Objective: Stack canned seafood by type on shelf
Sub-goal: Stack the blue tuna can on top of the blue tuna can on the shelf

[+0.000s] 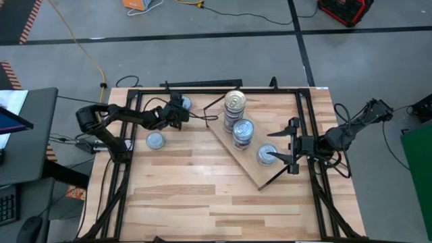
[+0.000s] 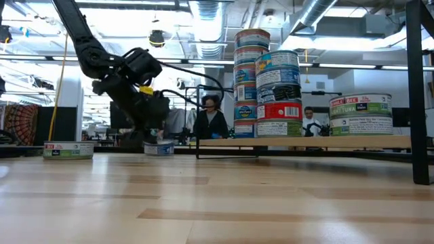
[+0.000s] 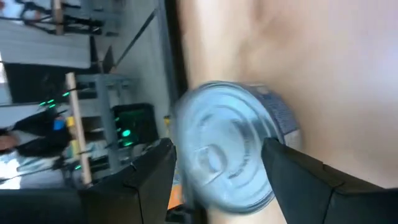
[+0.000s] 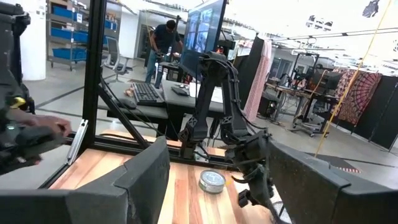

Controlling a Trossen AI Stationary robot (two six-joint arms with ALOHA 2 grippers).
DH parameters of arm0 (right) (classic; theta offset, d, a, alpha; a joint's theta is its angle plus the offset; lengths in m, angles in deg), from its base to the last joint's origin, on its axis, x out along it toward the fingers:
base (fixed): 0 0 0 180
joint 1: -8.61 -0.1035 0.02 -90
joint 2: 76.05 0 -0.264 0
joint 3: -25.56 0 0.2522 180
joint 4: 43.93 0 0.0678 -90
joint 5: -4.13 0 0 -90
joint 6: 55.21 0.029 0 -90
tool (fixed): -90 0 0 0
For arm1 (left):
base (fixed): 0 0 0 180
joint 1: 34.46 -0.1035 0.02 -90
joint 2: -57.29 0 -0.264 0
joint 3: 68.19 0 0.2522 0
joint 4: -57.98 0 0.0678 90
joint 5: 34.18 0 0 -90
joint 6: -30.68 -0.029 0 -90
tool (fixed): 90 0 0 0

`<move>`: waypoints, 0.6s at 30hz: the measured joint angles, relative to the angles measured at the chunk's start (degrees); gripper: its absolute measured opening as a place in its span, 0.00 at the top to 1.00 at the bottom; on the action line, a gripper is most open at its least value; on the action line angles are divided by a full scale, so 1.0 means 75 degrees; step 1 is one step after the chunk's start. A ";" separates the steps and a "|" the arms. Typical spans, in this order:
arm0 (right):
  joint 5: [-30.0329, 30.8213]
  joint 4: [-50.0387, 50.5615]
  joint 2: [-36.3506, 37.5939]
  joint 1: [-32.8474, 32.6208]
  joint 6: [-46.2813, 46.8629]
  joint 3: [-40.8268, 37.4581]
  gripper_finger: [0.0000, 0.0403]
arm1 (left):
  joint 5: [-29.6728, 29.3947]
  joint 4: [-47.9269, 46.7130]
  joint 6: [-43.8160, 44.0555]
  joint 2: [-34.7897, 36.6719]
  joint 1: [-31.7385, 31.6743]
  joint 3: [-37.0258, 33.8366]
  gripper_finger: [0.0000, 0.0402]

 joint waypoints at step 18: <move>-0.0003 -0.0103 -0.0047 0.0003 0.0122 -0.0003 0.27 | -0.1833 -0.4750 0.5222 0.1992 0.4646 0.0724 0.41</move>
